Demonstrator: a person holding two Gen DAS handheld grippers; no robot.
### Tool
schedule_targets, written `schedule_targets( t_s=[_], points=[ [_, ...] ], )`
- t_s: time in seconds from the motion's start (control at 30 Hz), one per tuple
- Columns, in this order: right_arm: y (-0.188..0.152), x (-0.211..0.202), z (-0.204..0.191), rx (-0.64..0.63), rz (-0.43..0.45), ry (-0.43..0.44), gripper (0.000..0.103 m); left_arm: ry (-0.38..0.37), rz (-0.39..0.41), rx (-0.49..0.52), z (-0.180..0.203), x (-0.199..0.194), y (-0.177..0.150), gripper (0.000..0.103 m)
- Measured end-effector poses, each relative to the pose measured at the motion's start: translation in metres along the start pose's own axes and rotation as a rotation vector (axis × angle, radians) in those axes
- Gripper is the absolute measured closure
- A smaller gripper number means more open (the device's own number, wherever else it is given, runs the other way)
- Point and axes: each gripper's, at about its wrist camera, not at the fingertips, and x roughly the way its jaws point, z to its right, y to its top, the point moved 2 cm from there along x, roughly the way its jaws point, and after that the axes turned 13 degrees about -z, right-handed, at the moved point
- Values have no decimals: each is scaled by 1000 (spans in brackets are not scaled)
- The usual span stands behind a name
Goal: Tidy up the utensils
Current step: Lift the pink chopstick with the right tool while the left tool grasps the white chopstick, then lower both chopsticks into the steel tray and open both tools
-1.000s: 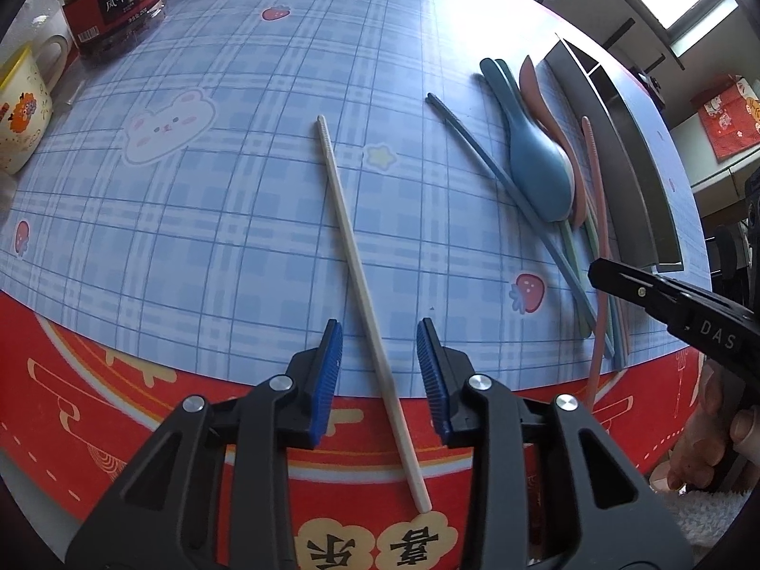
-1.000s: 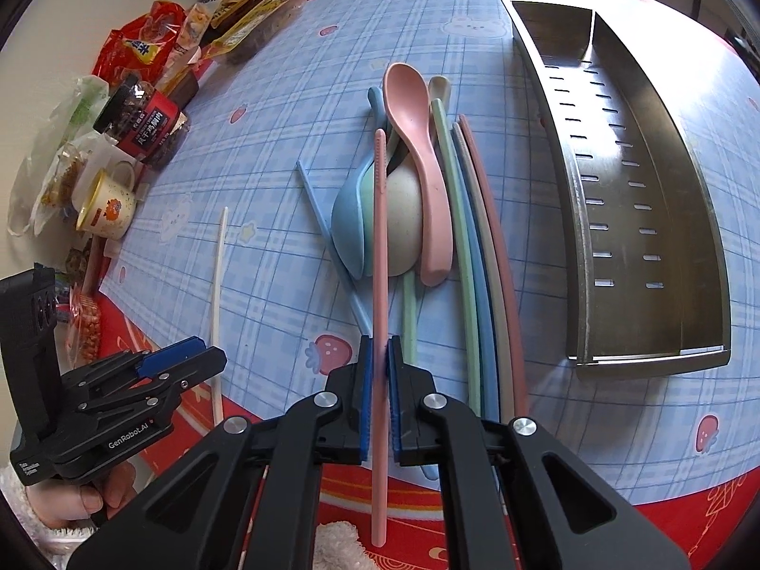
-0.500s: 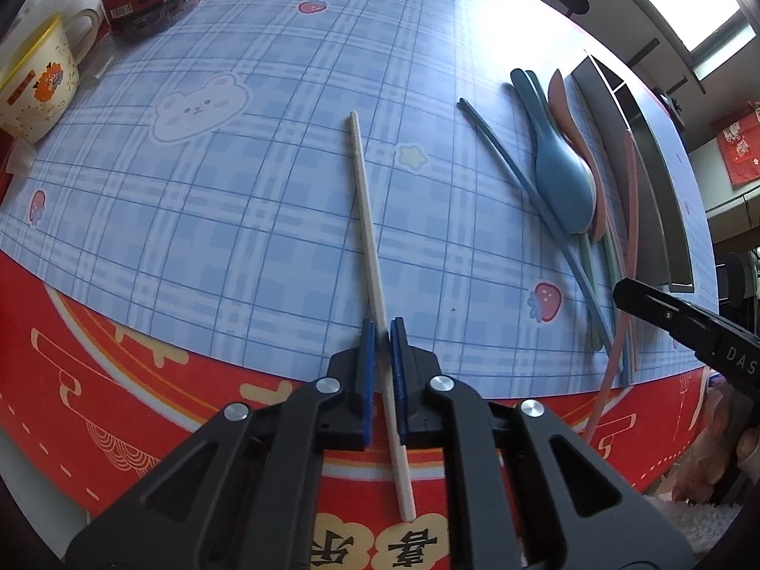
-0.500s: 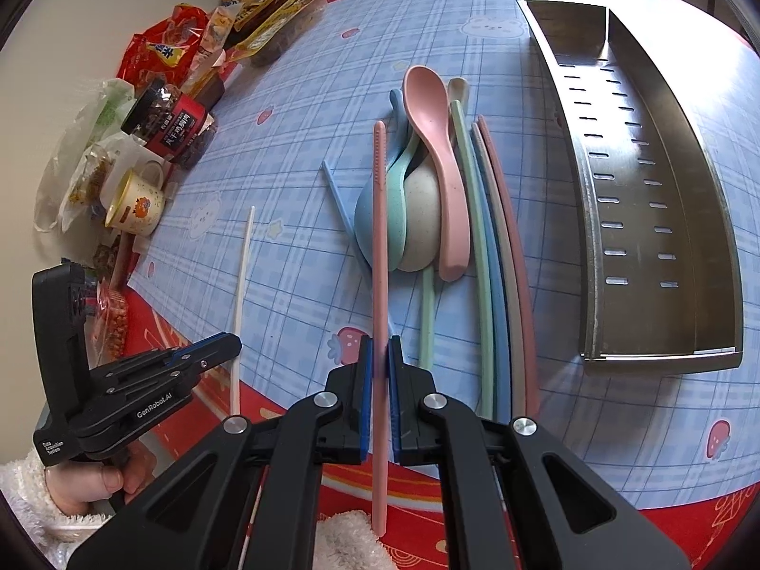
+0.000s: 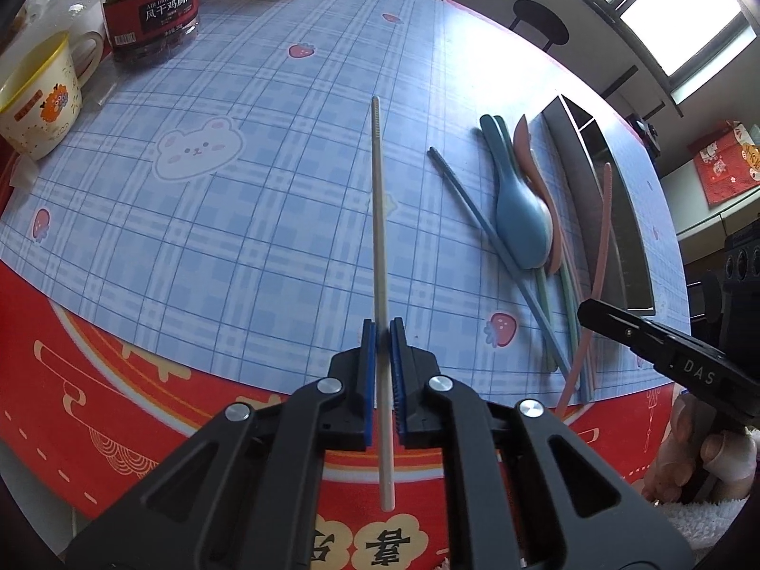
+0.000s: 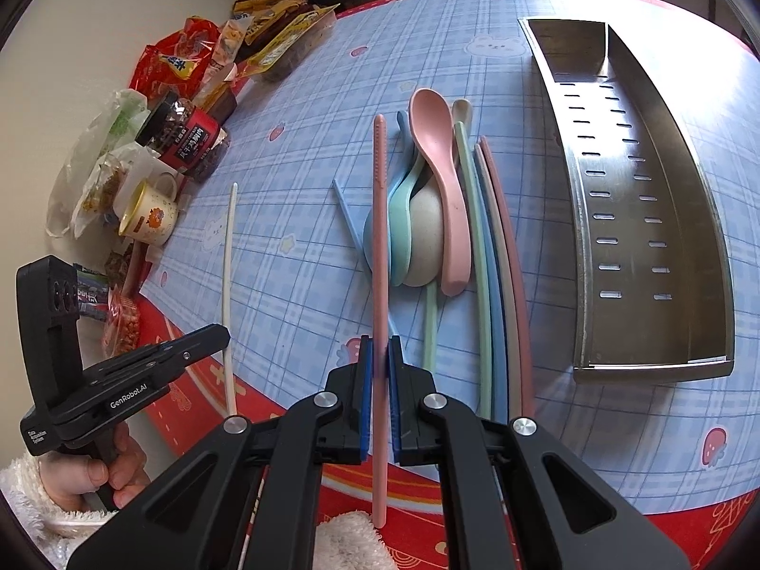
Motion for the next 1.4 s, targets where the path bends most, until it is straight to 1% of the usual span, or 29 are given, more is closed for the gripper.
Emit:
schedule_targets(
  t_s=[0.1,0.23,0.47,0.73,0.87,1.0,1.07,1.17,1.23,1.3,1.4],
  points=[
    [-1,-1,5,35,7,7,96,-14,5,22,3,-4,4,93],
    [-2,-8,15,99,32,8,96,-38,8,74,7,-10,13,93],
    [-4,-25,28,223,81,-29,96,-141,-6,149,8,-17,33,93],
    [-11,-53,36,348,124,-83,96,-264,-15,223,26,-22,66,93],
    [-11,-76,36,340,156,-107,96,-291,-26,272,50,-21,75,93],
    [-4,-98,46,314,175,-91,96,-294,-11,291,71,-25,78,93],
    [0,-106,51,295,171,-78,97,-287,6,284,77,-28,78,93],
    [7,-122,56,248,160,-77,97,-294,19,240,84,-34,77,93],
    [14,-135,60,210,162,-91,97,-292,26,225,90,-37,77,93],
    [23,-149,68,172,165,-102,97,-271,35,226,101,-38,77,93],
    [40,-159,78,112,145,-142,97,-275,40,211,117,-36,84,93]
  ],
)
